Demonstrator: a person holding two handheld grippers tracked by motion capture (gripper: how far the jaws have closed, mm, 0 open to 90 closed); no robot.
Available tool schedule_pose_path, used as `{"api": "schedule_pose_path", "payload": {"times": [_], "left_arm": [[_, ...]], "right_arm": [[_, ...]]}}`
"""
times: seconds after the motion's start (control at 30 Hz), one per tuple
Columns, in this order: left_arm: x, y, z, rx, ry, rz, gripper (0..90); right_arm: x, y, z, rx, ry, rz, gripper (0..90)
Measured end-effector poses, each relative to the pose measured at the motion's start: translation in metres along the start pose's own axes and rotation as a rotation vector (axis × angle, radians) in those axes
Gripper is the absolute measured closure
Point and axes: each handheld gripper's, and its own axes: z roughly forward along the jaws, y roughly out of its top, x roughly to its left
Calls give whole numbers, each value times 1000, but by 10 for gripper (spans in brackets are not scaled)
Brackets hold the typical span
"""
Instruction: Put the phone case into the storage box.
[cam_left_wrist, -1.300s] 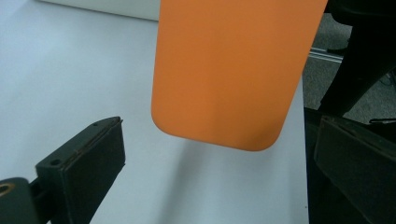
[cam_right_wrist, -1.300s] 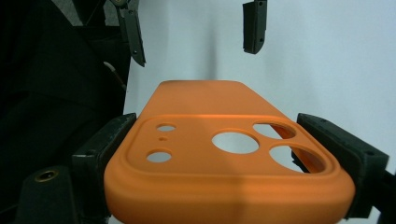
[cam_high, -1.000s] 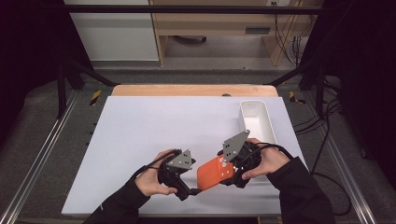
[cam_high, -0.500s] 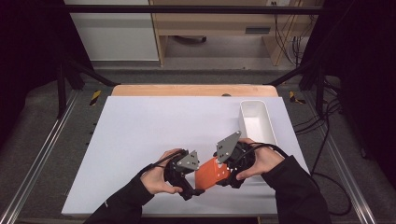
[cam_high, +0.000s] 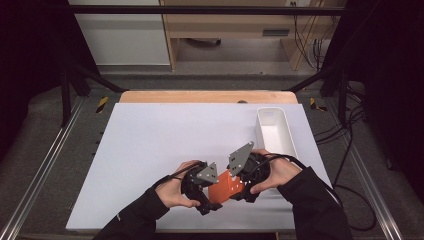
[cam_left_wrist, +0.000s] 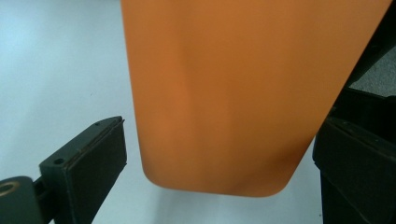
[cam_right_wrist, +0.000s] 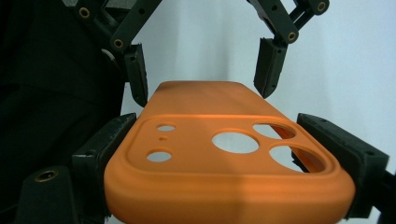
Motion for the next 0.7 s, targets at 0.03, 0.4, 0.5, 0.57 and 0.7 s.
{"api": "schedule_pose_path", "payload": {"times": [0.03,0.4,0.5,0.57,0.7], "left_arm": [[0,1,1,1,-3,1,25],[-1,8,7,29,-6,7,35],[1,9,9,41,-6,6,43],[1,9,9,40,-6,1,50],[1,11,11,64,-5,14,66]], "right_arm": [[0,0,1,0,3,-2,156],[1,0,3,13,4,-7,156],[1,0,3,15,9,-6,156],[1,1,4,18,8,-5,156],[1,1,6,25,12,-16,156]]}}
